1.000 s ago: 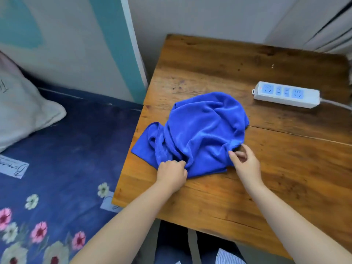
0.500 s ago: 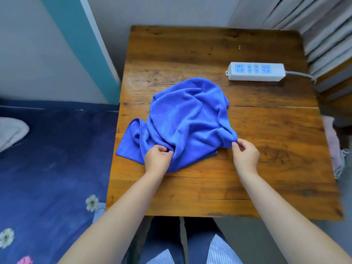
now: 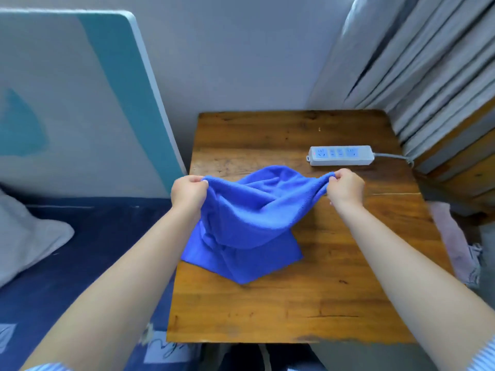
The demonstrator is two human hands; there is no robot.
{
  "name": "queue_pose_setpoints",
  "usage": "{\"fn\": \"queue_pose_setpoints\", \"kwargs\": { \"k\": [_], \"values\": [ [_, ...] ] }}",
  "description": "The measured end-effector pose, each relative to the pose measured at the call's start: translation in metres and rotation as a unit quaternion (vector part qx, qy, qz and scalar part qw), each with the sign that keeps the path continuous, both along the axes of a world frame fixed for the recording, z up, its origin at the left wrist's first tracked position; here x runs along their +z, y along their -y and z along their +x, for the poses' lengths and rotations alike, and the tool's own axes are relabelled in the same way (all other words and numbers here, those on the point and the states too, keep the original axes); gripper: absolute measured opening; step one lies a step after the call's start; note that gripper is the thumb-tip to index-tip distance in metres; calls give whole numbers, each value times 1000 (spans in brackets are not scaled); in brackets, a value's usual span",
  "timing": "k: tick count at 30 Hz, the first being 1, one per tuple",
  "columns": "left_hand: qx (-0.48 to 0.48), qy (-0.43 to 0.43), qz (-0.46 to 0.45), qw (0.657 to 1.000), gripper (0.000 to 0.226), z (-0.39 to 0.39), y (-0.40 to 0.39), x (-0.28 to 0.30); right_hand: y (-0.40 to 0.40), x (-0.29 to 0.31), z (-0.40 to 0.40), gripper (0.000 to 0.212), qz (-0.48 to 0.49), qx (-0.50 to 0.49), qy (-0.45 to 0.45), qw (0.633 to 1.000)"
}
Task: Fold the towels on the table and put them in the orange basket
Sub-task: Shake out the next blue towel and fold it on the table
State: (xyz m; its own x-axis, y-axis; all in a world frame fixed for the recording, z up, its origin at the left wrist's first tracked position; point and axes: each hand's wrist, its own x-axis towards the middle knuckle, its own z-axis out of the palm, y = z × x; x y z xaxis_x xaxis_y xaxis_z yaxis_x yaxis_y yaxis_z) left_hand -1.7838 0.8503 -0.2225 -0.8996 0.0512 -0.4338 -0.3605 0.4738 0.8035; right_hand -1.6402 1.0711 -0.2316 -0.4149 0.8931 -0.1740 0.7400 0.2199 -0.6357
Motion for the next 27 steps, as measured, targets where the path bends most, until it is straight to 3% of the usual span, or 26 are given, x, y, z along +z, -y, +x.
{"fn": "queue_pose_setpoints", "kwargs": {
  "k": [7, 12, 15, 18, 23, 25, 27],
  "values": [
    [115, -106, 169, 973, 22, -53, -61, 112, -20, 121, -93, 25, 70, 38, -65, 995],
    [146, -246, 187, 940, 23, -91, -76, 189, -31, 202, -135, 31, 177, 106, -94, 974],
    [192, -267, 180, 927, 24, -101, -60, 205, -45, 232, -145, 32, 163, 97, -110, 976],
    [173, -231, 127, 949, 18, -98, -42, 198, -48, 233, -141, 29, 160, 115, -68, 978],
    [46, -120, -68, 989, 25, -82, -15, 147, -36, 175, -107, 25, 153, 149, 100, 972],
    [-41, -99, -187, 976, 25, -68, -3, 115, -29, 143, -87, 25, 132, 157, 164, 965],
    [-137, -85, -292, 943, 28, -50, 8, 85, -19, 111, -66, 24, 115, 176, 221, 952]
  ]
}}
